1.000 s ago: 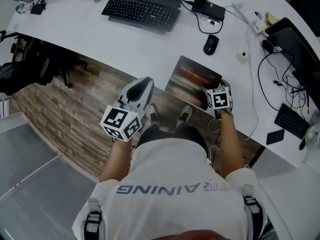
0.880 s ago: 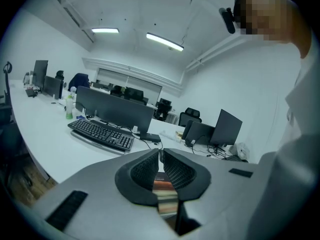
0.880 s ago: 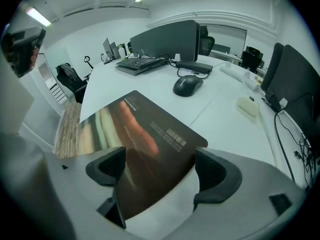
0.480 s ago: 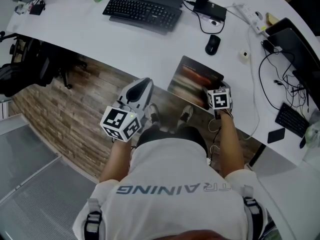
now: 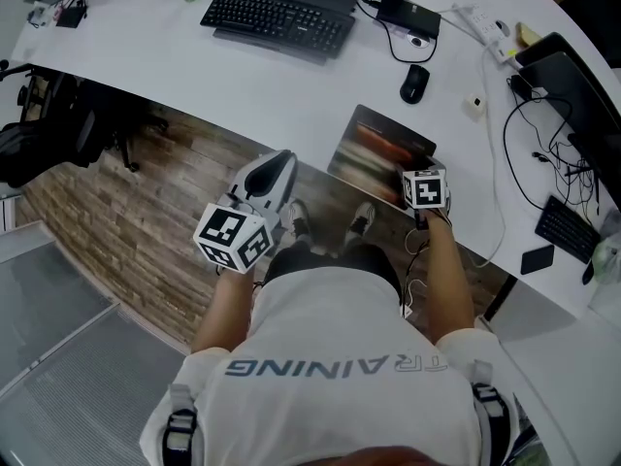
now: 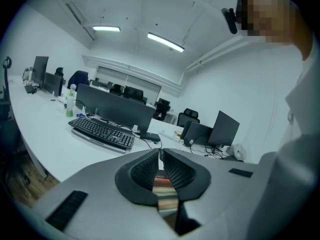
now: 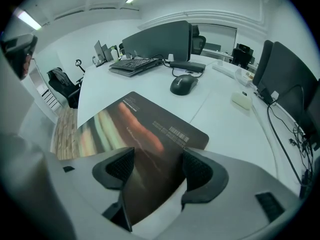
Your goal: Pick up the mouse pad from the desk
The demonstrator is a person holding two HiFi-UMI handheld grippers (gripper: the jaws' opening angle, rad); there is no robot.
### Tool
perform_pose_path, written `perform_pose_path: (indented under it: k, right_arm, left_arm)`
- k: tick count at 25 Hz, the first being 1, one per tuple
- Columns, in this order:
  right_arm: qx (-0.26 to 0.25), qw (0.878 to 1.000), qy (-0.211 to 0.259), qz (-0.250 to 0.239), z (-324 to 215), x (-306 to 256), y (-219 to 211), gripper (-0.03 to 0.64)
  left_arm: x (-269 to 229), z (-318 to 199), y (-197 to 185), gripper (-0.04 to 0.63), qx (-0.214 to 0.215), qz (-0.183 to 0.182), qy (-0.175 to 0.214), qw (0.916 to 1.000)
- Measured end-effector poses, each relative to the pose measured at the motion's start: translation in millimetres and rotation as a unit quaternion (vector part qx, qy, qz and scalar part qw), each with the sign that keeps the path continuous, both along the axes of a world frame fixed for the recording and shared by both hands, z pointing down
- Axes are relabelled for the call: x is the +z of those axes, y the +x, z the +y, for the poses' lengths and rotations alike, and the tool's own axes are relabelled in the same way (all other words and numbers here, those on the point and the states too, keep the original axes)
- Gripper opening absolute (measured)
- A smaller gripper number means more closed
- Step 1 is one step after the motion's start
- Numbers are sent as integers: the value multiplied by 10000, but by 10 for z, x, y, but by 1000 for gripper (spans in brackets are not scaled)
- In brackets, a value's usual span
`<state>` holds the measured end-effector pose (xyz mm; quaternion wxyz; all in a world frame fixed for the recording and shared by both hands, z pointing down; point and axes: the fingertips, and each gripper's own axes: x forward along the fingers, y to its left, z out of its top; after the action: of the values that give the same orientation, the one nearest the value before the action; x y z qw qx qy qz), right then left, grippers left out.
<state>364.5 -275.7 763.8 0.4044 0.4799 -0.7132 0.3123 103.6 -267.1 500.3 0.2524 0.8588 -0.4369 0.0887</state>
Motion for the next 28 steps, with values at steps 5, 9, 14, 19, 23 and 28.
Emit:
perform_pose_path:
  k: [5, 9, 14, 19, 23, 28]
  right_arm:
    - [180, 9998, 37, -49, 44, 34, -14, 284]
    - [269, 9996, 63, -73, 65, 20, -56, 224]
    - [198, 9991, 192, -334, 110, -106, -192, 75]
    - [84, 9964, 487, -686, 147, -426, -377, 52]
    - [-2, 9924, 899, -840, 134, -781, -491, 49]
    - [-80, 9841, 1504, -936, 52, -1331, -607, 48]
  left_arm:
    - [0, 43, -2, 52, 17, 27, -11, 10000]
    - [-10, 57, -6, 52, 14, 31, -1, 10000]
    - [-57, 75, -48, 52, -19, 59, 54, 10000]
    - [-163, 42, -82, 52, -18, 152, 183, 9997]
    - [-262, 24, -52, 52, 78, 240, 325, 9992]
    - [-418, 15, -88, 52, 161, 326, 505, 9981]
